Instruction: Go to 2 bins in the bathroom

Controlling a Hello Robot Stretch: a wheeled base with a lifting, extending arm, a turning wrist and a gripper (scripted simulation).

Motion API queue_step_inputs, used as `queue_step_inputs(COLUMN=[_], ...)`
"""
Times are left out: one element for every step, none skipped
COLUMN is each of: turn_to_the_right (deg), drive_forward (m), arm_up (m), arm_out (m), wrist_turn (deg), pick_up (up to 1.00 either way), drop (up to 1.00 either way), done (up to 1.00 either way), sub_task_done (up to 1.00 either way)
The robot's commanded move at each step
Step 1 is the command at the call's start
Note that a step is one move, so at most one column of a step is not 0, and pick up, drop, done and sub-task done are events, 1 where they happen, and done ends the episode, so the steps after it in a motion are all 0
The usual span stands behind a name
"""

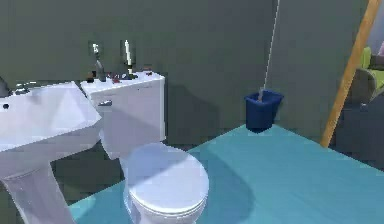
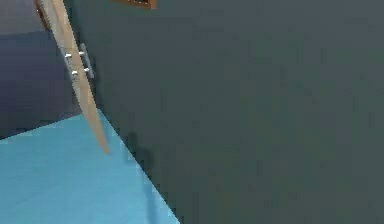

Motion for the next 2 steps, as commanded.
queue_step_inputs(turn_to_the_right=[42.0, 0.0], drive_forward=[0.00, 0.90], arm_up=[0.00, 0.00], arm_out=[0.00, 0.00], wrist_turn=[0.0, 0.0], pick_up=[0.00, 0.00], drop=[0.00, 0.00], done=[0.00, 0.00], sub_task_done=[0.00, 0.00])
